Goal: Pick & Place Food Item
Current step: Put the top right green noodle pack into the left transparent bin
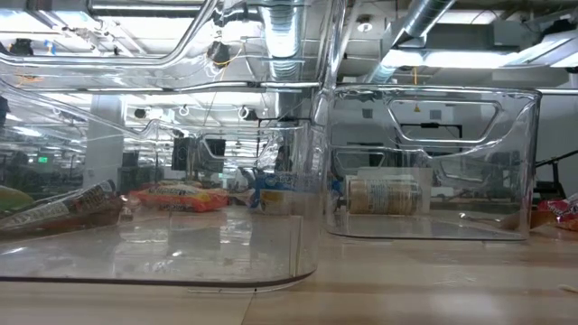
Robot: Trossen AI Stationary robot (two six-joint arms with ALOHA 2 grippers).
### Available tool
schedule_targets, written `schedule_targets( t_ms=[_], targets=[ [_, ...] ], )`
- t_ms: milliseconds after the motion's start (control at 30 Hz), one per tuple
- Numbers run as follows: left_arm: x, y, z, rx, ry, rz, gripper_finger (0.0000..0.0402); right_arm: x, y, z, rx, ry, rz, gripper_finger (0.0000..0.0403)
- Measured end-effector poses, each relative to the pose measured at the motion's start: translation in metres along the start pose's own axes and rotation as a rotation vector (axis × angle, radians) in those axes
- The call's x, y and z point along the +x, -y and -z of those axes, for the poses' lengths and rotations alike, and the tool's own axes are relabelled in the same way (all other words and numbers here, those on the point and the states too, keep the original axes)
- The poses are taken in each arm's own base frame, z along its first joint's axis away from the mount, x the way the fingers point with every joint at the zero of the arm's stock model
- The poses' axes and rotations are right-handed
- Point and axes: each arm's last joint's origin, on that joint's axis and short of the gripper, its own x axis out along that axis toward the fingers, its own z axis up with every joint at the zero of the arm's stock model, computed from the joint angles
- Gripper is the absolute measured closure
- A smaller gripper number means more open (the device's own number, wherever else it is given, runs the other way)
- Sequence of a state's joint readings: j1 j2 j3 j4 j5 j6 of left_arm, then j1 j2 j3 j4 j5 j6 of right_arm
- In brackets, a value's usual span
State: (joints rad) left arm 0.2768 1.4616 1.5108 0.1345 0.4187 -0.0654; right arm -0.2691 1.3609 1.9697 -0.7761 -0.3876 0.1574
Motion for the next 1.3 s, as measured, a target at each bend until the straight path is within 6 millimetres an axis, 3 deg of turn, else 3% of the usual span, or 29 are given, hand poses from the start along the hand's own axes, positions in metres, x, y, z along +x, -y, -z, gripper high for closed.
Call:
schedule_targets(
  t_ms=[233,600,833,1100,1300],
  targets=[
    [0.0,0.0,0.0,0.0,0.0,0.0,0.0401,0.0,0.001,0.0,-0.004,0.005,0.031,0.0172],
    [0.0,0.0,0.002,-0.007,-0.017,-0.002,0.04,0.0,0.003,0.0,-0.024,0.012,0.075,0.0181],
    [-0.011,0.01,0.012,-0.111,-0.212,-0.001,0.0401,-0.003,0.001,-0.001,-0.028,0.017,0.078,0.0184],
    [-0.034,0.039,0.027,-0.292,-0.527,0.007,0.0401,-0.01,0.008,0.0,-0.016,0.007,0.121,0.0184],
    [-0.04,0.06,0.041,-0.419,-0.717,0.023,0.0401,-0.012,0.014,0.0,-0.008,0.005,0.148,0.0185]
  ],
)
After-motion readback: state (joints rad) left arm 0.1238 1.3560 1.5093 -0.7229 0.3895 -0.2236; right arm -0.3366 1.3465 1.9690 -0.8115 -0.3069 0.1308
